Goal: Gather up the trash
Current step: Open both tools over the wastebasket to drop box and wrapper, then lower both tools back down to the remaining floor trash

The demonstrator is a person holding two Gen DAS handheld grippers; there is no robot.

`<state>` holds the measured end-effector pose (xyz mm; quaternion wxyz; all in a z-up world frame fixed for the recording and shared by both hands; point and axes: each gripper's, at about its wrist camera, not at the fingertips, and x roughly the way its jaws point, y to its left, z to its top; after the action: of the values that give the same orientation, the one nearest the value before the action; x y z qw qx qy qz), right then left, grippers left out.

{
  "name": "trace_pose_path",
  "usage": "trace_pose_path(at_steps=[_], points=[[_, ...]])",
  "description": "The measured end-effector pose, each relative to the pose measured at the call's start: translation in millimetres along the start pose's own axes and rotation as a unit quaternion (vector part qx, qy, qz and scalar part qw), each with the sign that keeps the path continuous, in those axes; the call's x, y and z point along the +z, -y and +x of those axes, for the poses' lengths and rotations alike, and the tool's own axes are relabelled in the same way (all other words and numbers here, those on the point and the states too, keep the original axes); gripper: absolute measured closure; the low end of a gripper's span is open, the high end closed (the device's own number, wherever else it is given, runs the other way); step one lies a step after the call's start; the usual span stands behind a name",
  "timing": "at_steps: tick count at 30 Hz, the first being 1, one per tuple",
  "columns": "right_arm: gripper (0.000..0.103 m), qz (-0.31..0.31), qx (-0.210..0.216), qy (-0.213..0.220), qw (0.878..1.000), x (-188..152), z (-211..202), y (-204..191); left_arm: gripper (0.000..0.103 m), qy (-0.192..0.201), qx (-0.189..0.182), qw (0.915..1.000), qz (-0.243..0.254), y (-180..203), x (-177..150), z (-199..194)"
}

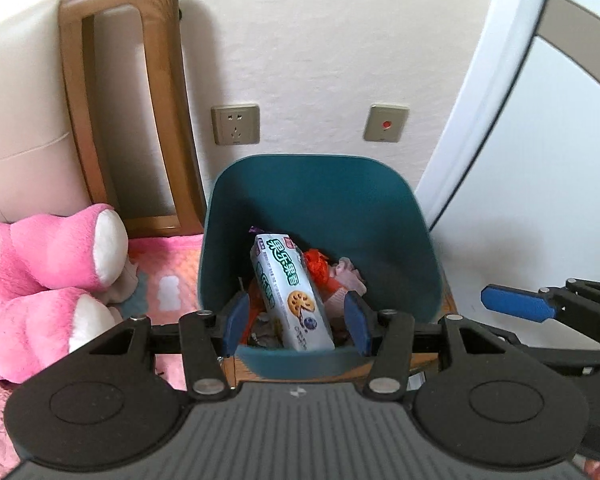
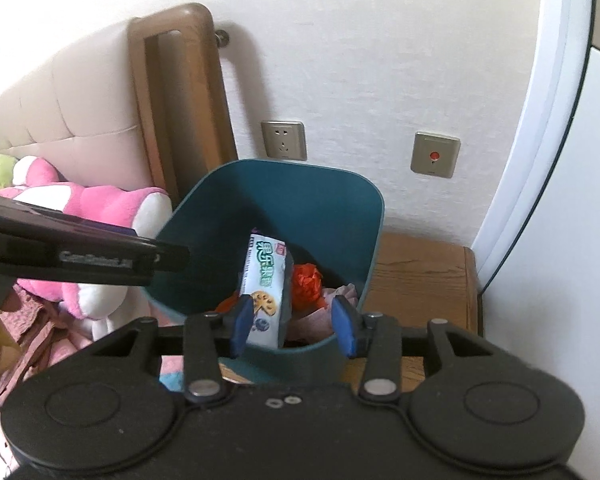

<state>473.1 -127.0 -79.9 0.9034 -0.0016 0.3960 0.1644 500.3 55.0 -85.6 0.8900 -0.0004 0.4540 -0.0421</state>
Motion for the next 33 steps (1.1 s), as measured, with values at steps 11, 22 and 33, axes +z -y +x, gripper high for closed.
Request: trace_pose_path(at_steps=[11,22,33], points=[[0.051,0.017,0.020,0.020,0.999,-28,-59,-28,0.030,0.028,-0.030,0.9989,0.024,-8,-49,-59],[0.029,0.033,0.049,0.012,0.998,-88,-73,-31,0.026,-0.001,-0.032,0.9989,0.034,4,-122,-47],[0.008,0.030,0.055,-0.039,0.997,-168,-28,-1,0.020,-0.072,-0.052,0.9961,-0.002,18,-198,35]])
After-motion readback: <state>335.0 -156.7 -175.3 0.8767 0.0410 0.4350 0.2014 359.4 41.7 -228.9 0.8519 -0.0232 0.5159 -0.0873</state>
